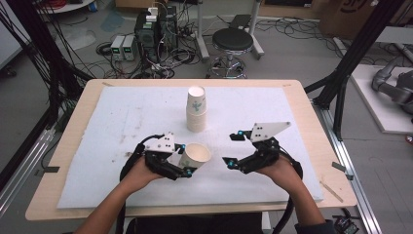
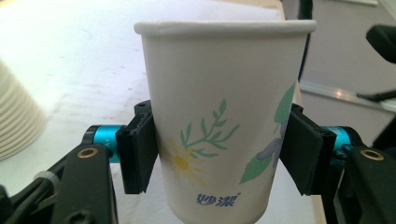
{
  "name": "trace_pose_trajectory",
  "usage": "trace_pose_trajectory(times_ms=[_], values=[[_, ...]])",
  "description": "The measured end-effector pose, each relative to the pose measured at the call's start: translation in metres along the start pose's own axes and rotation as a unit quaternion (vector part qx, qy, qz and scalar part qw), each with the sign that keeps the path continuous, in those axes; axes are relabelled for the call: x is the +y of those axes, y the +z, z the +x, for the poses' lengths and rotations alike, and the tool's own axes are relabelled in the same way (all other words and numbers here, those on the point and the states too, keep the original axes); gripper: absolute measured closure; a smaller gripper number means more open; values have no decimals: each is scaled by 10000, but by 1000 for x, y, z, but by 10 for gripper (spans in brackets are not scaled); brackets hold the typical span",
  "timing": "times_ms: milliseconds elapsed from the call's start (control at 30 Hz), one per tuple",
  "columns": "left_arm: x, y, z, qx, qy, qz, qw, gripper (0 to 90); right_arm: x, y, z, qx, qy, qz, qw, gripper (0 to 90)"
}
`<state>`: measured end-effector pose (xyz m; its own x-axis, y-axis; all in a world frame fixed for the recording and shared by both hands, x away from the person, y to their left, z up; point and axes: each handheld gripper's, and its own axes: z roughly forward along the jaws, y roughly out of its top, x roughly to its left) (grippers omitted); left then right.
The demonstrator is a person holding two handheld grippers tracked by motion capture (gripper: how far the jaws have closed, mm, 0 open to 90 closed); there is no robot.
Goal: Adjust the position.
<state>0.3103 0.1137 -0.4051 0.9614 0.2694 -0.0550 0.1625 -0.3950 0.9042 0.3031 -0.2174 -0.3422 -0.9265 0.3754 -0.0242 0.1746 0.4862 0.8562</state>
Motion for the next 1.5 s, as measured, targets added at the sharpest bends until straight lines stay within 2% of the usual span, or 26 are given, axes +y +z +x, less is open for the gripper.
trace_pose_trajectory(times_ms=[33, 67, 133, 167, 233, 267, 300, 333, 367, 400, 433, 467, 500, 533, 567, 633, 667, 700, 733, 900, 1033, 1133, 1200, 1500], values=[[0, 0, 0, 0, 0, 0, 10000, 347, 0, 0, 0, 0, 0, 0, 10000, 205], [-4, -6, 2, 109, -50, -151, 9998, 347, -8, -4, 0, -237, 28, -96, 9997, 205], [-6, -8, 3, 149, -84, -227, 9996, 348, -12, -6, -1, -283, 87, -139, 9995, 206], [-10, -13, 4, 291, -138, -416, 9986, 348, -19, -9, -2, -452, 136, -190, 9987, 205], [-12, -15, 5, 344, -147, -482, 9981, 348, -23, -11, -2, -525, 171, -198, 9983, 206], [-16, -20, 7, 462, -179, -627, 9968, 348, -31, -13, -2, -695, 210, -230, 9971, 205], [-16, -20, 7, 462, -179, -627, 9968, 348, -31, -13, -2, -695, 210, -230, 9971, 205], [-18, -24, 8, 636, -199, -739, 9950, 348, -40, -15, -2, -856, 301, -214, 9956, 205], [-18, -24, 8, 636, -199, -739, 9950, 348, -40, -15, -2, -856, 301, -214, 9956, 205], [-21, -29, 10, 750, -249, -899, 9928, 348, -50, -16, -4, -1070, 359, -187, 9934, 206], [-21, -29, 10, 750, -249, -899, 9928, 347, -50, -16, -4, -1070, 359, -187, 9934, 206], [-22, -32, 11, 809, -255, -960, 9918, 347, -59, -18, -6, -1234, 416, -184, 9913, 205], [-22, -33, 11, 869, -264, -1024, 9906, 347, -59, -18, -6, -1234, 416, -184, 9913, 205], [-23, -38, 12, 980, -286, -1207, 9874, 346, -67, -20, -7, -1412, 507, -223, 9884, 205], [-23, -38, 12, 980, -286, -1207, 9874, 345, -67, -20, -7, -1412, 507, -223, 9884, 205], [-24, -43, 14, 1100, -315, -1418, 9833, 343, -76, -22, -8, -1619, 579, -329, 9846, 206], [-25, -46, 14, 1125, -329, -1543, 9810, 343, -85, -24, -10, -1700, 690, -328, 9825, 206], [-25, -46, 14, 1125, -329, -1543, 9810, 343, -87, -24, -10, -1750, 695, -339, 9815, 206], [-25, -48, 15, 1166, -312, -1603, 9797, 342, -91, -26, -10, -1789, 743, -342, 9805, 206], [-27, -49, 15, 1185, -320, -1640, 9788, 339, -94, -28, -13, -1912, 823, -407, 9773, 206], [-29, -50, 16, 1245, -286, -1614, 9786, 335, -93, -27, -13, -1955, 837, -457, 9761, 207], [-32, -51, 17, 1241, -343, -1628, 9782, 333, -93, -26, -14, -1973, 803, -466, 9759, 206], [-33, -51, 18, 1261, -325, -1631, 9780, 331, -94, -25, -13, -2044, 836, -484, 9741, 206], [-33, -49, 19, 1340, -226, -1586, 9779, 326, -94, -24, -12, -1997, 852, -485, 9749, 206]])
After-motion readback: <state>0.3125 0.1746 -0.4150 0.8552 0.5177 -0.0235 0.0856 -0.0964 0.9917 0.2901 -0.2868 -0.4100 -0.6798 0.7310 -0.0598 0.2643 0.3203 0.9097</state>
